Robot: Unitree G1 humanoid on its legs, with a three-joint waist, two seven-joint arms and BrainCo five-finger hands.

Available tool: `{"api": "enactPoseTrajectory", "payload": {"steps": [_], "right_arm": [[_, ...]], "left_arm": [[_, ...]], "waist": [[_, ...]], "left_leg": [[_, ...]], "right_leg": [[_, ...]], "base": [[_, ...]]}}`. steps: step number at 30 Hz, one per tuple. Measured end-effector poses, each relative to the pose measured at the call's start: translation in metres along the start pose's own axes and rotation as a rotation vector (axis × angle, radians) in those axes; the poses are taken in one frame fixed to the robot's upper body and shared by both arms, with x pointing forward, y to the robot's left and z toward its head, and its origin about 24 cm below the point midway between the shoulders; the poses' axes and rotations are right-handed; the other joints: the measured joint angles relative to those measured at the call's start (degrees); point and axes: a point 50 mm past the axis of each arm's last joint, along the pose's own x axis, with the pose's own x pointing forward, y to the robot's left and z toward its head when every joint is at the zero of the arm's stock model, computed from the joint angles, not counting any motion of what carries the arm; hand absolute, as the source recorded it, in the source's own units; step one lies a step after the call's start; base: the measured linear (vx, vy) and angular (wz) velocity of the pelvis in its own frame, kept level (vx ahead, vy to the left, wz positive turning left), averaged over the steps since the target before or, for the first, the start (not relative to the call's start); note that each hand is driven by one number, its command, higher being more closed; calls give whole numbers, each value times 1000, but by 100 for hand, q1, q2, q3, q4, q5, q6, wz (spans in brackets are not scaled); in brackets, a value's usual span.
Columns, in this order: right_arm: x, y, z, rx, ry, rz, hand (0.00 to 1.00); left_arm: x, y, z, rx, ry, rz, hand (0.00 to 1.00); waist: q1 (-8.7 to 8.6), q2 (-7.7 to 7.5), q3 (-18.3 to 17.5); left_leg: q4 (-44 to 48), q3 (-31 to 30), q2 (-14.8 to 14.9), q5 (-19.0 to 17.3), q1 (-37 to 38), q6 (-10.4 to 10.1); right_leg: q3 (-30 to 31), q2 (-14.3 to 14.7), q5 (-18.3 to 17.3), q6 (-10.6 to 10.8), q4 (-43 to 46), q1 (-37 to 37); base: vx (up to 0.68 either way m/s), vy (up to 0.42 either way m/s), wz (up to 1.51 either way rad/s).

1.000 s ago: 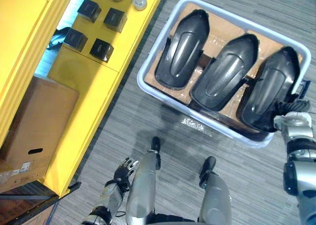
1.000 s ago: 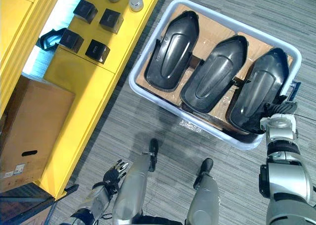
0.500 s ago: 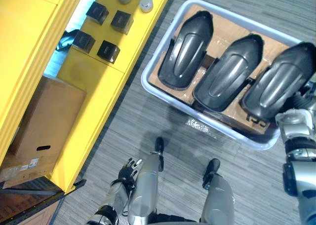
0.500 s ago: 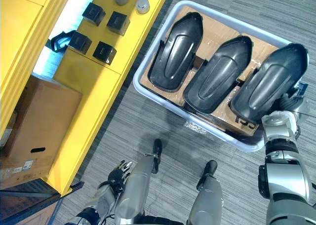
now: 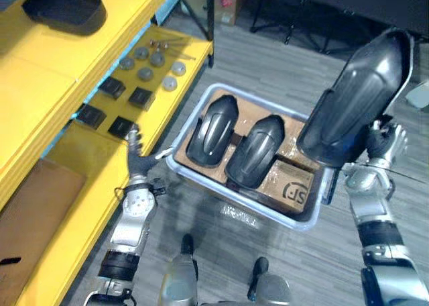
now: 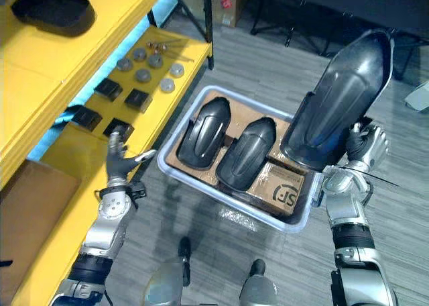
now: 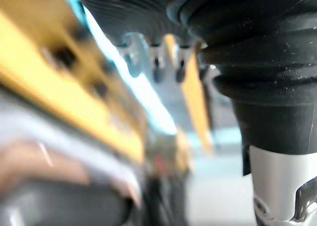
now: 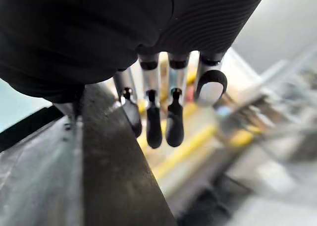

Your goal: Walk over and take plastic housings, then place them on the shelf

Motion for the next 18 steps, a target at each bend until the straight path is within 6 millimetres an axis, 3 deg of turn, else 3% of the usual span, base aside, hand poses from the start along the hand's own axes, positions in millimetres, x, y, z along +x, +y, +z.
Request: {"api": "enactPoseTrajectory", "payload": {"steps": [3,6,10,14,18], "right_arm": [[-2,1,27,-1,-201,-4,100],[-6,2,47,16,-352,2,100],[-18,8,70,57,-515,39,100],[-29,18,78,69,-582,95,100],[-37,26,84,68,-615,153,100]], "left_arm": [[4,-34,2,-65,51,-248,0],[12,-50,-1,-136,127,-359,0],[28,-60,-3,-219,209,-407,0],[28,-62,-6,-294,239,-429,0],[25,-66,-14,-330,281,-449,0]], "waist": [[-81,-14,-326],[-154,-6,-540],[-261,-30,-595],[-270,10,-644],[-234,-11,-731]], "left_leg": [[-185,157,37,19,244,-9],[-381,259,46,115,382,-1],[-835,314,6,360,601,2],[-1422,311,31,737,790,-38],[-1433,312,57,782,815,-43]], "right_leg": [[126,40,84,-52,-68,72],[207,59,194,-68,-169,87],[294,64,233,-94,-303,107],[285,175,228,-100,-363,75],[285,196,221,-111,-356,80]], "base": [[6,7,-20],[-35,7,-26],[-106,4,-11],[-117,-24,2],[-90,-10,-2]]}}
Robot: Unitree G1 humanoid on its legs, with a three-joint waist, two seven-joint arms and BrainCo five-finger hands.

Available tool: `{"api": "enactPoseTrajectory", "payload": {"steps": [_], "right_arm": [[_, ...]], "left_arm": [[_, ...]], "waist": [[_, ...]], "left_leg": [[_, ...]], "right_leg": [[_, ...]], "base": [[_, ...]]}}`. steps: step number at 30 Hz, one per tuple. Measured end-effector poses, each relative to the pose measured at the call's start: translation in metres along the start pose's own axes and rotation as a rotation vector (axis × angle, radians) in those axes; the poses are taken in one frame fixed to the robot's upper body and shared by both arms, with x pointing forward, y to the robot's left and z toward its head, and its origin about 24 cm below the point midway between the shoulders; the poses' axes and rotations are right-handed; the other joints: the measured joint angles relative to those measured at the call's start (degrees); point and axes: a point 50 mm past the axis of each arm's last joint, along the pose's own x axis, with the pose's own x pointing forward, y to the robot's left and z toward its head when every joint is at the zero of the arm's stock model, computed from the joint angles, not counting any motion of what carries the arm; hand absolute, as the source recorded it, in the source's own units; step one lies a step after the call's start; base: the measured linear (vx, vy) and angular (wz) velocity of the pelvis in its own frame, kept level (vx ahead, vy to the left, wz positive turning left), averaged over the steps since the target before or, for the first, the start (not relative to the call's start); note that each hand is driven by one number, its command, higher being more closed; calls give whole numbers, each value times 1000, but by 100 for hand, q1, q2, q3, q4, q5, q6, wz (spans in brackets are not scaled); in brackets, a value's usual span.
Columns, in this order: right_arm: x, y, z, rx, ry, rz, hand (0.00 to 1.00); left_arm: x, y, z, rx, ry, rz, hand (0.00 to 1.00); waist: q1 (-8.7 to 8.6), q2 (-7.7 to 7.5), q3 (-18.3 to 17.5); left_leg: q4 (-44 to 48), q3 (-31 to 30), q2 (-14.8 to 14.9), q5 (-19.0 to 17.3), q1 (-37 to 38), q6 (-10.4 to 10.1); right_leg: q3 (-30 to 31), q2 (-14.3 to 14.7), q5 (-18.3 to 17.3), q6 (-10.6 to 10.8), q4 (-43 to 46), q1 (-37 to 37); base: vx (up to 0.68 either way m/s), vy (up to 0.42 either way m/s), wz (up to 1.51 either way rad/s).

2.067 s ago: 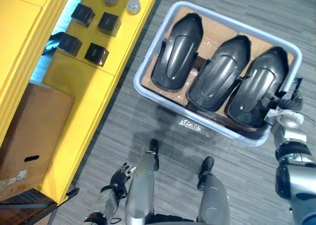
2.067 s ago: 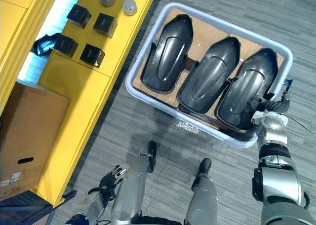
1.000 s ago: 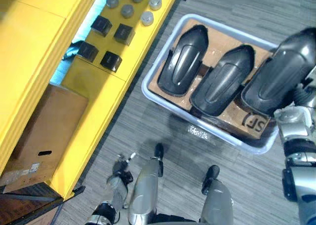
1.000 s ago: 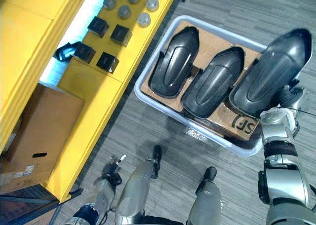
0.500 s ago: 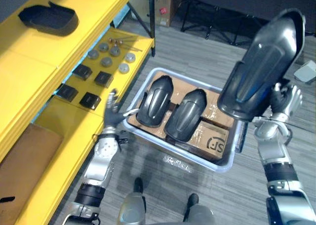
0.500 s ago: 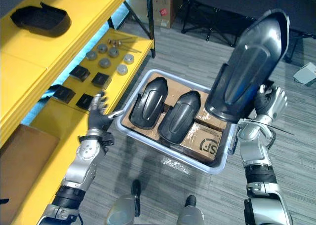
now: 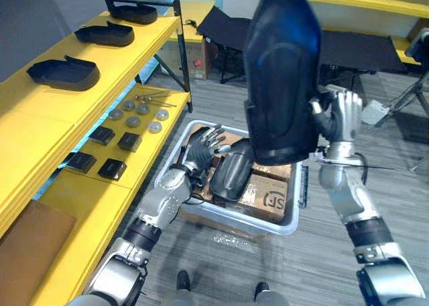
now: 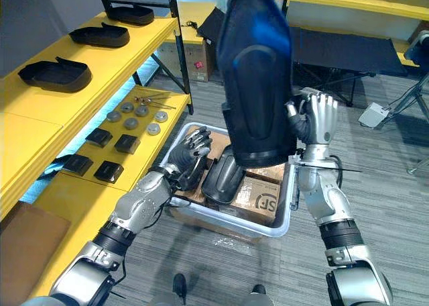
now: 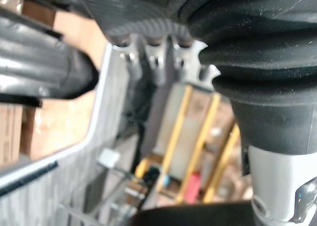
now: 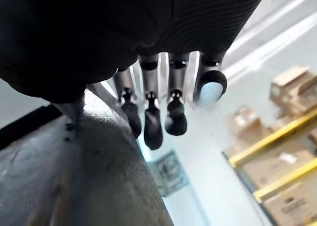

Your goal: Walk over and take plastic housings, then place them on the shelf

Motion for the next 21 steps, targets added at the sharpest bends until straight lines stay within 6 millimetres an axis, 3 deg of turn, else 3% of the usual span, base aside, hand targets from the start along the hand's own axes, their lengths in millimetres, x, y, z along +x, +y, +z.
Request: {"api": "enactPoseTrajectory", "payload": {"steps": [7,11,21], "right_arm": [[-12,24,10,35,-6,136,100],[-22,38,7,32,34,201,100],[-42,61,-4,26,189,287,100]], "left_arm": [[0,-6,2,-79,-25,-82,0],[2,-20,6,-67,-40,-148,0],[4,-43,0,-65,-28,-225,0]], "waist": [[6,-129,-96],[29,-179,-135],[37,-82,-222]], "left_leg": [[0,-26,-29,50,-59,15],[8,-53,-46,66,-100,12],[20,-156,-42,83,-100,6]], "right_leg": [[-20,-20,36,28,-42,-11],[-90,-24,87,29,-110,15],[-150,-7,91,24,-142,75]], "base": [[-16,5,3],[9,-1,6],[-19,-4,3]]}}
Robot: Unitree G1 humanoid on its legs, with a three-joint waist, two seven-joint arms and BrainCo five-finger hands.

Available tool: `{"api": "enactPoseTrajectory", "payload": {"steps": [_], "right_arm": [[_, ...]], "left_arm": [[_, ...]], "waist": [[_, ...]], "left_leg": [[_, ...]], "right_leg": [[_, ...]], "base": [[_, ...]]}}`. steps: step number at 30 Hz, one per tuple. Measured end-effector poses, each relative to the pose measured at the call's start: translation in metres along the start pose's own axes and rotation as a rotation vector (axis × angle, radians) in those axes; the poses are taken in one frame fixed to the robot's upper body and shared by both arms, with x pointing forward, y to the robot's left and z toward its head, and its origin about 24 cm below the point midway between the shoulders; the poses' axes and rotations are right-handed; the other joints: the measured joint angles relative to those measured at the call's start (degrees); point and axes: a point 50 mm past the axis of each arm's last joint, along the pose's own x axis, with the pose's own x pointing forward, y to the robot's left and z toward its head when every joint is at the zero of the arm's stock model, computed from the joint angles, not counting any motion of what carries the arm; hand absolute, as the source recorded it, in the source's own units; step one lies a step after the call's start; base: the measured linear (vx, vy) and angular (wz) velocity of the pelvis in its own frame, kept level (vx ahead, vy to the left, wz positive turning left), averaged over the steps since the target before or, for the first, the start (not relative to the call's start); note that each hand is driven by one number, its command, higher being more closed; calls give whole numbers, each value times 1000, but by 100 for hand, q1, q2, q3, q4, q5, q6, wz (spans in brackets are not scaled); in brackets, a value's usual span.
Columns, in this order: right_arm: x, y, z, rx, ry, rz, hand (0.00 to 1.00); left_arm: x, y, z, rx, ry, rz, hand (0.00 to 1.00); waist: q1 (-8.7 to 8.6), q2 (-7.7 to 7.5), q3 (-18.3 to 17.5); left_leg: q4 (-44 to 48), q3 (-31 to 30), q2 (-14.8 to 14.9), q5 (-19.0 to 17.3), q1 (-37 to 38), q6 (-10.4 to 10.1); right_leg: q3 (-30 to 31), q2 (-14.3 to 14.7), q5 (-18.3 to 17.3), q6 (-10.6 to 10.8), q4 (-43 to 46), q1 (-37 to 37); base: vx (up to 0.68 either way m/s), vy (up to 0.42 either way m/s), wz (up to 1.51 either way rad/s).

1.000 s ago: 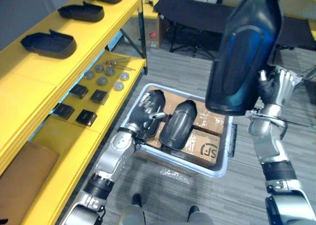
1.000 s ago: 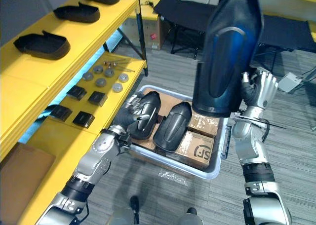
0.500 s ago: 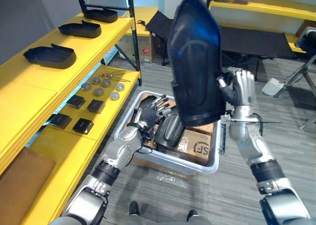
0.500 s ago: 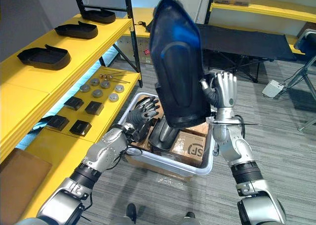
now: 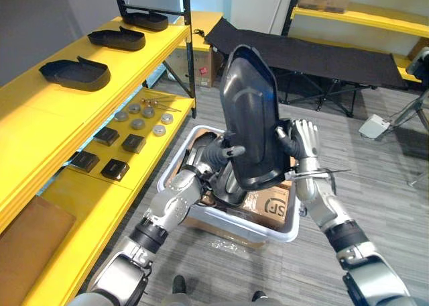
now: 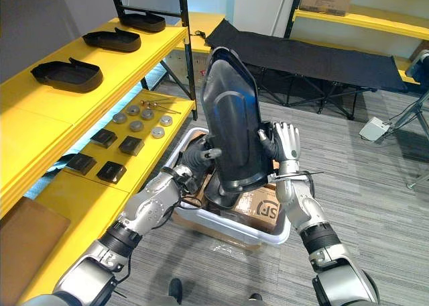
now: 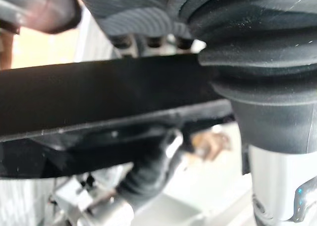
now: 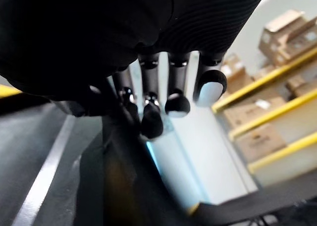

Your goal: Walk over and take plastic housings, then place them on the shelf

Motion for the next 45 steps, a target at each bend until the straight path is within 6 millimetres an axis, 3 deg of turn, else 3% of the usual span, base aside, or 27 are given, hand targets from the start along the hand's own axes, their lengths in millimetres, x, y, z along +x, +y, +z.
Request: {"api": "enactPoseTrajectory", "payload": {"steps": [6,14,15,19,24,28,33,43,44,45], "right_arm": [[3,6,10,15,-29,-13,100],[8,10,24,65,-52,-27,100],[8,11,25,67,-53,-26,100],[5,17,32,86,-68,-6,100],[-2,24,39,169,-31,-18,100],[-23,34,44,266,17,-24,100],[-48,49,55,376,98,-7,100],[-63,51,55,393,102,-17,100],[-64,51,54,391,105,-19,0],[-66,51,53,389,108,-26,0]], "left_arm": [[0,-1,1,90,3,39,0],[-3,9,-3,379,21,195,0],[-4,10,-4,390,24,207,100],[-13,21,-19,411,56,317,100],[-15,25,-19,365,-8,427,100],[-19,30,-16,229,-82,524,100],[-28,33,-31,-20,-102,618,100],[-32,33,-38,-175,-112,625,100],[-32,32,-39,-174,-110,623,100],[-31,31,-40,-172,-106,619,100]], "waist": [[27,20,-21],[160,-38,-58],[160,-53,-67],[158,-115,-113],[158,-115,-113],[137,-116,-114],[53,-119,-116],[36,-268,-213],[31,-275,-218],[21,-280,-221]], "left_leg": [[-15,-8,11,5,1,6],[7,-8,0,15,-9,14],[7,-7,0,16,-9,13],[7,-11,-2,16,-9,13],[6,-14,1,17,-6,13],[6,0,5,16,6,13],[6,28,10,14,10,11],[6,173,18,-12,18,-5],[6,172,18,-12,18,-4],[6,173,19,-13,19,-4]], "right_leg": [[0,10,15,-10,0,1],[-1,10,61,-5,-68,19],[-1,10,61,-5,-71,18],[1,10,61,-5,-71,19],[5,8,61,-5,-62,18],[19,7,60,-5,-62,15],[33,5,60,-4,-64,7],[161,-14,58,-2,-54,-84],[161,-15,58,-2,-53,-84],[161,-16,58,-2,-50,-87]], "base": [[-49,-2,0],[-4,0,0],[0,0,0],[0,0,0],[0,0,0],[0,0,-1],[0,0,-1],[-14,1,-6],[0,0,0],[0,0,0]]}}
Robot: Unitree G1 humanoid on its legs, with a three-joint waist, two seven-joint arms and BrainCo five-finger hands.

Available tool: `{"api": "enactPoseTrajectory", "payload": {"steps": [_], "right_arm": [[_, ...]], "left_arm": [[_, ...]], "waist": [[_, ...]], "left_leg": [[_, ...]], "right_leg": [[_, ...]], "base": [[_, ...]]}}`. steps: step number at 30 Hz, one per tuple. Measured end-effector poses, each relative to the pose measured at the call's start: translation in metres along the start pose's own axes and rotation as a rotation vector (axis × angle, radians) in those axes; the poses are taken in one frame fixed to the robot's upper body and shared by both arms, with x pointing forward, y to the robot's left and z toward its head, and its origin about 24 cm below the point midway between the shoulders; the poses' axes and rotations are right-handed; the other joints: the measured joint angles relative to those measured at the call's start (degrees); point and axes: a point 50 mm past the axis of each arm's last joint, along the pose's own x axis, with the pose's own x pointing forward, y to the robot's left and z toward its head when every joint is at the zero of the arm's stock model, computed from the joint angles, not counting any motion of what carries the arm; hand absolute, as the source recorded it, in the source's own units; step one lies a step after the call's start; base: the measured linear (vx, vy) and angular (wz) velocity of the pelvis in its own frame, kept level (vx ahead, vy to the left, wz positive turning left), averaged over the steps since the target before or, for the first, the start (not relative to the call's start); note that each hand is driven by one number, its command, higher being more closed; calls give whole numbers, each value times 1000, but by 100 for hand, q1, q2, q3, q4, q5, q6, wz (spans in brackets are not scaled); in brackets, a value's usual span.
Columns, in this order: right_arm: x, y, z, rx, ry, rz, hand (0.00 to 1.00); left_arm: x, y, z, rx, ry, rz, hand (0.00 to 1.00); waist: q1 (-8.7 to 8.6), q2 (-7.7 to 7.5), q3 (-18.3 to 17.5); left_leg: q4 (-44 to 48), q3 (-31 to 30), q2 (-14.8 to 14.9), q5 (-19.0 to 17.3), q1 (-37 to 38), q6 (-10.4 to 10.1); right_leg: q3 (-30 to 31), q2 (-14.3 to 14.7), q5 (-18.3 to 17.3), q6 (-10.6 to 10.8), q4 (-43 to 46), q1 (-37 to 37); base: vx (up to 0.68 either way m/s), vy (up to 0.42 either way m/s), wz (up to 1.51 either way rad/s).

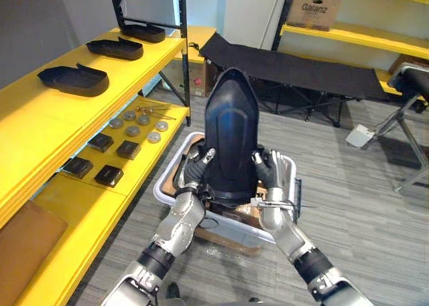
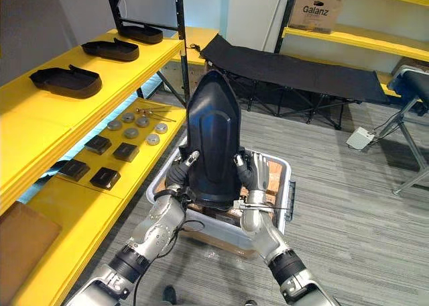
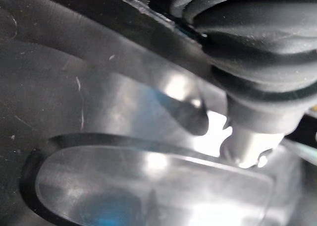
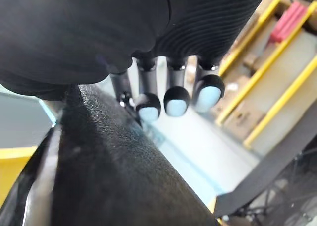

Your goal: Walk over and take plastic housings, then place them on the shelf

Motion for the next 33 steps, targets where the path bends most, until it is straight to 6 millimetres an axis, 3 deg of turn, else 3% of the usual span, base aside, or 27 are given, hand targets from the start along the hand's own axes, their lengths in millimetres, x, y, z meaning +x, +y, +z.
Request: {"api": "enactPoseTrajectory", "payload": {"steps": [4,9,14,16,20,22,28,33], "right_arm": [[-8,-1,1,32,-29,8,0],[-20,2,14,145,-70,36,0],[-22,-30,48,641,-59,-25,0],[-19,-51,47,745,-64,-103,0],[-22,-141,17,798,-115,-414,0],[-30,-155,8,759,-103,-457,0],[-66,-160,-29,730,146,-469,0],[-122,-131,-85,704,593,-417,0]], "left_arm": [[0,-1,0,0,1,-1,100],[1,-5,0,-129,22,-19,100],[-16,-16,29,-186,-179,-58,100],[-18,-6,41,-189,-283,15,100],[-43,70,63,-49,-529,383,100],[-52,83,65,-3,-568,455,100],[-81,98,73,168,-695,576,100],[-102,94,71,268,-721,574,100]], "waist": [[-3,0,0],[18,-3,1],[-9,-10,-2],[-56,-10,-2],[-222,6,-19],[-232,5,-22],[-370,103,-163],[-401,237,-242]], "left_leg": [[0,7,3,2,6,2],[0,105,20,-4,37,7],[0,277,11,-40,115,4],[-1,325,11,-44,159,3],[-29,606,21,-179,321,-25],[-30,673,21,-193,323,-32],[-29,838,16,-243,299,-25],[-28,888,21,-262,300,-27]], "right_leg": [[7,4,0,0,5,-3],[56,3,1,2,4,-7],[211,11,-7,-12,89,-104],[293,13,-7,-12,94,-112],[554,16,-37,-31,80,-140],[636,15,-43,-23,76,-197],[794,13,-32,-29,74,-320],[817,17,-5,3,58,-321]], "base": [[0,0,0],[-17,-2,-6],[-9,5,-16],[-14,4,-24],[-41,16,-31],[-27,21,-17],[17,13,-14],[46,2,-6]]}}
